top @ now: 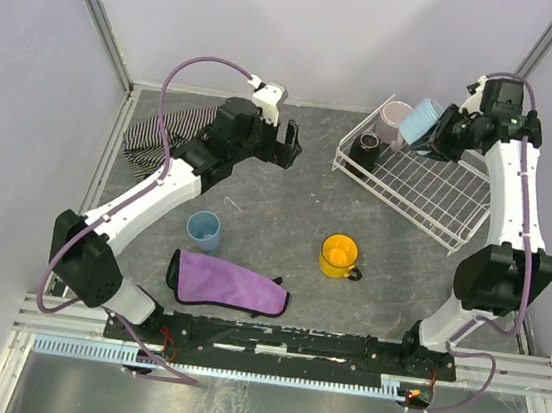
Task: Load the cups into the dish rack
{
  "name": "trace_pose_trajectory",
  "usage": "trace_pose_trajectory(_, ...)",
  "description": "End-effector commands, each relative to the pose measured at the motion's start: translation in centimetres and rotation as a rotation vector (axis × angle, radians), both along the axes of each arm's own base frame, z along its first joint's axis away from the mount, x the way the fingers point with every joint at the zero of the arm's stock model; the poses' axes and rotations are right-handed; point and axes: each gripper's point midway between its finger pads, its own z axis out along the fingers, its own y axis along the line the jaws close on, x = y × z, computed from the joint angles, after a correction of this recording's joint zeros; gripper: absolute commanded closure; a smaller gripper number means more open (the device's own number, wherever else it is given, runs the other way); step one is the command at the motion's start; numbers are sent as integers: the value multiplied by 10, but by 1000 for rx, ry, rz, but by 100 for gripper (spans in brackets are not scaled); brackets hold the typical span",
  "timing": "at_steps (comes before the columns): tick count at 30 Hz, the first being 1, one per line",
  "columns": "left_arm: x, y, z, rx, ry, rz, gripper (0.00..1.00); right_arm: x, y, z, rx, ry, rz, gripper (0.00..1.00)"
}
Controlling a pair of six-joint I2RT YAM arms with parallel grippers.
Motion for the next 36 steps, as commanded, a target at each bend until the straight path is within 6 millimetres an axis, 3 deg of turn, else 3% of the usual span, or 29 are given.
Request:
trace_pose_trajectory(1,2,-6,21,-72,14,1,1,10,-40,19,-274,-109,8,99)
trace_pose_trajectory(12,-1,-9,9,-83,39,-15,1,49,-92,-21,-531,-115,-100,99)
trace_pose_trajectory(17,-4,-4,-7,-70,52,-4,1,73,-104,-53,-584,-88,-110,99)
trace_pose_trajectory(24,-5,1,-19,-54,34,6,1,106,-115,-86,-624,-58,-112,100)
trace_pose_trajectory(36,4,-1,-35,-34,35,12,1,151,-122,-115,-639,-67,-139,99)
